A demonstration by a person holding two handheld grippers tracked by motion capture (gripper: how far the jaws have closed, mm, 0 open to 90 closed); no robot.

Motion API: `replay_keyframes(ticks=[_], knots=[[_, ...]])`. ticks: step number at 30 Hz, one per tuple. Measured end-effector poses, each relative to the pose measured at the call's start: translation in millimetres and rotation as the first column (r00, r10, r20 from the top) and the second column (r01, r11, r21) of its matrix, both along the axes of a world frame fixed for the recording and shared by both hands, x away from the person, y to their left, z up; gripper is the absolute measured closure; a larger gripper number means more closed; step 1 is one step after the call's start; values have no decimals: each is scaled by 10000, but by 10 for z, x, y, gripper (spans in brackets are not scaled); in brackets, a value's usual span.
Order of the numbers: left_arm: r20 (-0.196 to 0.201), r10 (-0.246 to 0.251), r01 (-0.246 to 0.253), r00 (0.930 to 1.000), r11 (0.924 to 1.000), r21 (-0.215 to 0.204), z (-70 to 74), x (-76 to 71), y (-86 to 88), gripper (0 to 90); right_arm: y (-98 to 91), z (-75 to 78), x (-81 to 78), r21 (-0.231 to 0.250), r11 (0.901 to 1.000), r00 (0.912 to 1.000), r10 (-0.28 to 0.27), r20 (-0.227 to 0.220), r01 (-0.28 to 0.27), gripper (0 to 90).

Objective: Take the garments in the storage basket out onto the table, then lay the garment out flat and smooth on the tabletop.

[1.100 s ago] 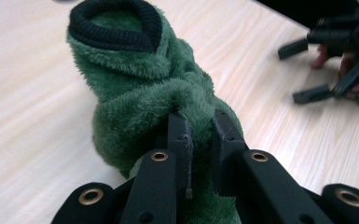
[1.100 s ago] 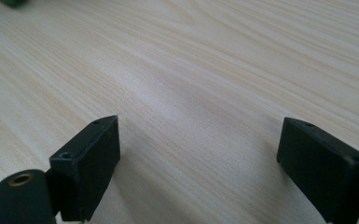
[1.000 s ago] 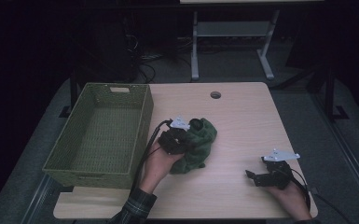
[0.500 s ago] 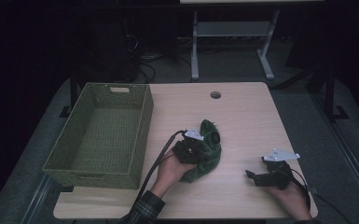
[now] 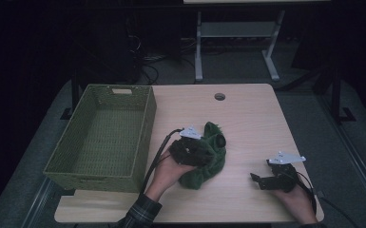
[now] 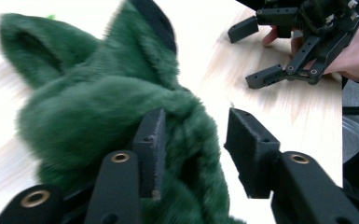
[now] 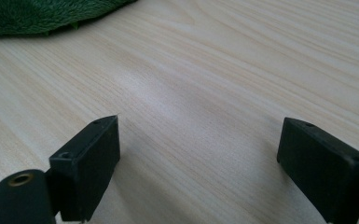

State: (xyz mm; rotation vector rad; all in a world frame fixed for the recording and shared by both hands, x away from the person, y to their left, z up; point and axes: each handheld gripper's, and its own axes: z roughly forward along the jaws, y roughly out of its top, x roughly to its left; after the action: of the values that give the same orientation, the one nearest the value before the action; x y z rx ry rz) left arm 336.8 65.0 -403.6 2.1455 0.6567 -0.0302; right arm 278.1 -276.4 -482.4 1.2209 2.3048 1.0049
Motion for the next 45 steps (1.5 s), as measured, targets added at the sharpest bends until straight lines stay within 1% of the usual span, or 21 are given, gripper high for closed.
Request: replay_keyframes(ticks=[4,7,9,11,16,17,19,22,26,28,30,31,32,34,37,38,39,42,43,44,45], knots=[[141,224,-222,9996,9997,-101,30,7,129,515,1,0,-3,-8,10000,10000,-20,18,20,134],[188,349,-347,9992,9994,-85,33,-2,196,515,10,25,-12,-86,9999,9997,-116,-196,114,150],[208,421,-420,9989,9991,-57,27,-12,230,515,19,46,-23,-69,10000,9996,-47,-270,45,175],[246,469,-469,9986,9989,-38,23,-22,258,515,36,82,-45,58,10000,9999,31,-153,-30,196],[321,574,-571,9978,9983,-103,50,-41,310,481,112,169,-82,544,9979,9994,346,-78,-341,232],[356,593,-590,9976,9982,-87,59,-40,328,474,134,187,-90,605,9972,9990,437,-77,-432,246],[418,707,-699,9966,9974,-201,76,-34,363,467,186,224,-102,751,9950,9978,657,-43,-652,281],[475,835,-822,9954,9962,-289,98,-28,414,467,281,288,-114,940,9902,9946,1040,0,-1035,352],[563,998,-978,9934,9945,-360,120,-21,460,465,430,377,-126,1268,9788,9870,1605,111,-1606,430],[621,1029,-1007,9928,9942,-370,126,-10,476,465,528,429,-134,1433,9700,9805,1954,196,-1962,470],[619,1092,-1068,9921,9934,-413,128,-7,481,465,622,470,-139,1603,9613,9744,2245,152,-2240,500],[626,1094,-1070,9920,9934,-407,129,-5,482,465,667,483,-133,1626,9563,9699,2425,230,-2430,511],[634,1123,-1098,9917,9931,-405,129,-4,483,465,704,499,-134,1663,9532,9673,2529,197,-2526,524],[707,1099,-1075,9914,9935,-367,131,2,489,465,809,531,-121,1704,9430,9580,2857,264,-2859,543],[757,1146,-1119,9905,9930,-386,135,10,501,465,936,567,-101,1876,9292,9473,3194,261,-3185,576],[725,1191,-1165,9902,9924,-396,136,9,502,465,974,580,-92,1875,9261,9441,3288,249,-3275,588],[718,1206,-1180,9901,9922,-406,133,10,501,465,1008,591,-79,1881,9213,9395,3413,280,-3403,602],[741,1180,-1153,9902,9925,-399,124,16,495,465,1108,623,-47,2084,9085,9308,3642,298,-3622,638],[740,1177,-1150,9903,9926,-398,124,15,492,465,1138,627,-34,2130,9032,9268,3738,368,-3727,646],[744,1183,-1156,9902,9925,-401,124,14,489,465,1172,630,-24,2173,9005,9250,3782,354,-3765,653],[761,1175,-1148,9902,9926,-398,123,14,488,465,1206,633,-11,2147,8968,9206,3892,337,-3870,660]])
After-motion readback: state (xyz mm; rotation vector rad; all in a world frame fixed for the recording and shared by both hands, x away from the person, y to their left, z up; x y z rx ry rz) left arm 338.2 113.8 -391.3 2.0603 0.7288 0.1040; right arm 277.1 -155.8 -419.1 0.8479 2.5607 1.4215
